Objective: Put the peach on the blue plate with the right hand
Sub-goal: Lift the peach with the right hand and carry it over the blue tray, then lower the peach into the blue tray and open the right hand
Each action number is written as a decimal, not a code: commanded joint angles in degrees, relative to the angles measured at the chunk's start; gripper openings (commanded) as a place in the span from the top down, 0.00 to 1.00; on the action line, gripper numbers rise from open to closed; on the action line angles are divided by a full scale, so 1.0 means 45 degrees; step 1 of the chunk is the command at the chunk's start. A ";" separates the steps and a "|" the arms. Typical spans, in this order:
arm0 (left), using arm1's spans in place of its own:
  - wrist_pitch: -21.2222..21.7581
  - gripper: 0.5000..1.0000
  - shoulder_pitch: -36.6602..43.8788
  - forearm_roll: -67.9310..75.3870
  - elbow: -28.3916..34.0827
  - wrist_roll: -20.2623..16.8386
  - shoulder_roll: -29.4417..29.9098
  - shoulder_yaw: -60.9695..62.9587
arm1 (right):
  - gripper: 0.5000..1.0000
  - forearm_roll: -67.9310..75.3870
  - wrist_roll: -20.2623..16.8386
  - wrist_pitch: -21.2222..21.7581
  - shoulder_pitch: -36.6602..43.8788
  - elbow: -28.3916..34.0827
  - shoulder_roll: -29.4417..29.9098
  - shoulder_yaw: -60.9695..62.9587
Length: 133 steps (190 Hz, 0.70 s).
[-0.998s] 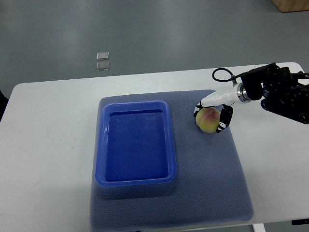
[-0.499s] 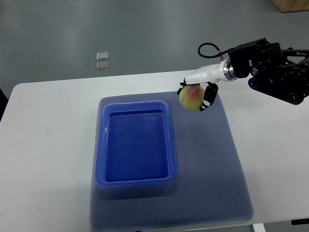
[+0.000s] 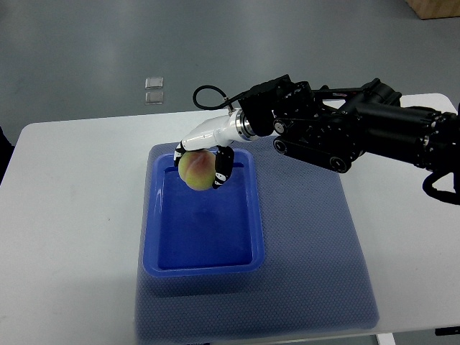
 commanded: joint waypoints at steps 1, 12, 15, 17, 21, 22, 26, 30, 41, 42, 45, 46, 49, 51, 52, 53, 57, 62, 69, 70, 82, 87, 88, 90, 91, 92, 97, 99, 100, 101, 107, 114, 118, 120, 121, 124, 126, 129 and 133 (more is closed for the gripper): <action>0.0000 0.00 -0.0006 0.0001 -0.0009 -0.0001 0.0000 0.0001 | 0.45 -0.0028 0.0010 0.0048 -0.0338 -0.0298 0.0031 -0.0040; 0.0000 0.00 -0.0006 0.0001 -0.0009 -0.0001 0.0000 0.0001 | 0.40 -0.0028 0.0010 0.0126 -0.0358 -0.0298 0.0031 -0.0040; 0.0000 0.00 -0.0006 0.0001 -0.0009 -0.0001 0.0000 0.0001 | 0.38 -0.0028 0.0010 0.0126 -0.0358 -0.0298 0.0031 -0.0040; 0.0000 0.00 -0.0006 0.0001 -0.0009 -0.0001 0.0000 0.0001 | 0.36 -0.0028 0.0010 0.0145 -0.0358 -0.0298 0.0031 -0.0059; 0.0000 0.00 -0.0006 0.0001 -0.0009 -0.0001 0.0000 0.0001 | 0.36 -0.0028 0.0010 0.0145 -0.0358 -0.0298 0.0031 -0.0059; 0.0000 0.00 -0.0006 0.0001 -0.0009 -0.0001 0.0000 0.0001 | 0.36 -0.0028 0.0010 0.0145 -0.0358 -0.0298 0.0031 -0.0059; 0.0000 0.00 -0.0006 0.0001 -0.0009 -0.0001 0.0000 0.0001 | 0.36 -0.0028 0.0010 0.0145 -0.0358 -0.0298 0.0031 -0.0059; 0.0000 0.00 -0.0006 0.0001 -0.0009 -0.0001 0.0000 0.0001 | 0.31 -0.0028 0.0010 0.0165 -0.0377 -0.0298 0.0031 -0.0040; 0.0000 0.00 -0.0006 0.0001 -0.0009 -0.0001 0.0000 0.0001 | 0.27 -0.0008 0.0010 0.0165 -0.0397 -0.0298 0.0031 -0.0040; 0.0000 0.00 -0.0006 0.0001 -0.0009 -0.0001 0.0000 0.0001 | 0.27 -0.0008 0.0010 0.0165 -0.0397 -0.0298 0.0031 -0.0040; 0.0000 0.00 -0.0006 0.0001 -0.0009 -0.0001 0.0000 0.0001 | 0.27 -0.0008 0.0010 0.0165 -0.0397 -0.0298 0.0031 -0.0040; 0.0000 0.00 -0.0006 0.0001 -0.0009 -0.0001 0.0000 0.0001 | 0.27 -0.0008 0.0010 0.0165 -0.0397 -0.0298 0.0031 -0.0040; 0.0000 0.00 -0.0006 0.0001 -0.0009 -0.0001 0.0000 0.0001 | 0.27 -0.0008 0.0010 0.0165 -0.0397 -0.0298 0.0031 -0.0040; 0.0000 0.00 -0.0006 0.0001 -0.0009 -0.0001 0.0000 0.0001 | 0.19 0.0011 0.0010 0.0185 -0.0377 -0.0259 0.0031 -0.0040; 0.0000 0.00 0.0013 0.0001 -0.0009 -0.0001 0.0000 0.0001 | 0.19 0.0011 0.0010 0.0185 -0.0377 -0.0278 0.0031 -0.0040; 0.0000 0.00 0.0014 0.0001 -0.0009 -0.0001 0.0000 0.0001 | 0.19 0.0011 0.0010 0.0185 -0.0377 -0.0278 0.0031 -0.0040; 0.0000 0.00 0.0013 0.0001 -0.0009 -0.0001 0.0000 0.0001 | 0.17 0.0011 0.0010 0.0185 -0.0377 -0.0259 0.0031 -0.0040; 0.0000 0.00 0.0014 0.0001 -0.0009 -0.0001 0.0000 0.0001 | 0.17 0.0011 0.0010 0.0185 -0.0377 -0.0259 0.0031 -0.0040; 0.0000 0.00 0.0013 0.0001 -0.0009 -0.0001 0.0000 0.0001 | 0.16 0.0011 0.0010 0.0185 -0.0377 -0.0259 0.0031 -0.0040; 0.0000 0.00 0.0014 0.0001 -0.0009 -0.0001 0.0000 0.0001 | 0.16 0.0011 0.0010 0.0185 -0.0377 -0.0259 0.0031 -0.0040; 0.0000 0.00 0.0013 0.0001 0.0010 -0.0001 0.0000 0.0001 | 0.15 0.0031 0.0010 0.0204 -0.0377 -0.0259 0.0031 -0.0020; 0.0000 0.00 -0.0006 0.0001 0.0010 -0.0001 0.0000 0.0001 | 0.15 0.0031 0.0010 0.0204 -0.0358 -0.0259 0.0031 -0.0020; 0.0000 0.00 0.0013 0.0001 0.0010 -0.0001 0.0000 0.0001 | 0.15 0.0031 0.0010 0.0185 -0.0358 -0.0259 0.0031 -0.0020; 0.0000 0.00 0.0014 0.0001 0.0010 -0.0001 0.0000 0.0001 | 0.15 0.0031 0.0010 0.0204 -0.0377 -0.0259 0.0031 -0.0020; 0.0000 0.00 0.0014 0.0001 0.0010 -0.0001 0.0000 0.0001 | 0.15 0.0031 0.0010 0.0204 -0.0377 -0.0259 0.0031 -0.0020; 0.0000 0.00 -0.0006 0.0001 0.0010 -0.0001 0.0000 0.0001 | 0.15 0.0031 0.0010 0.0204 -0.0377 -0.0259 0.0031 -0.0020; 0.0000 0.00 -0.0006 0.0001 0.0010 -0.0001 0.0000 0.0001 | 0.15 0.0031 0.0010 0.0204 -0.0377 -0.0259 0.0031 -0.0020; 0.0000 0.00 -0.0006 0.0001 0.0010 -0.0001 0.0000 0.0001 | 0.15 0.0031 0.0010 0.0204 -0.0377 -0.0259 0.0031 -0.0020; 0.0000 0.00 -0.0006 0.0001 0.0010 -0.0001 0.0000 0.0001 | 0.15 0.0031 0.0010 0.0204 -0.0377 -0.0259 0.0031 -0.0020; 0.0000 0.00 -0.0006 0.0001 0.0010 -0.0001 0.0000 0.0001 | 0.15 0.0031 0.0010 0.0204 -0.0377 -0.0259 0.0031 -0.0020; 0.0000 0.00 0.0014 0.0001 0.0030 -0.0001 0.0000 0.0021 | 0.14 0.0031 0.0010 0.0185 -0.0377 -0.0259 0.0031 0.0019; 0.0000 0.00 0.0014 0.0001 0.0030 -0.0001 0.0000 0.0021 | 0.14 0.0031 0.0010 0.0185 -0.0377 -0.0259 0.0031 0.0019; 0.0000 0.00 0.0014 0.0001 0.0030 -0.0001 0.0000 0.0021 | 0.14 0.0031 0.0010 0.0185 -0.0377 -0.0259 0.0031 0.0019; 0.0000 0.00 0.0014 0.0001 0.0030 -0.0001 0.0000 0.0021 | 0.14 0.0031 0.0010 0.0185 -0.0377 -0.0259 0.0031 0.0019; 0.0000 0.00 0.0014 0.0001 0.0030 -0.0001 0.0000 0.0021 | 0.14 0.0031 0.0010 0.0185 -0.0377 -0.0259 0.0031 0.0019; 0.0000 0.00 0.0014 0.0001 0.0030 -0.0001 0.0000 0.0021 | 0.14 0.0031 0.0010 0.0185 -0.0377 -0.0259 0.0031 0.0019; 0.0000 0.00 0.0014 0.0001 0.0030 -0.0001 0.0000 0.0021 | 0.14 0.0031 0.0010 0.0185 -0.0377 -0.0259 0.0031 0.0019; 0.0000 0.00 0.0014 0.0001 0.0030 -0.0001 0.0000 0.0021 | 0.14 0.0031 0.0010 0.0165 -0.0377 -0.0259 0.0031 0.0077; 0.0000 0.00 0.0014 0.0001 0.0030 -0.0001 0.0000 0.0021 | 0.14 0.0031 0.0010 0.0165 -0.0377 -0.0259 0.0031 0.0077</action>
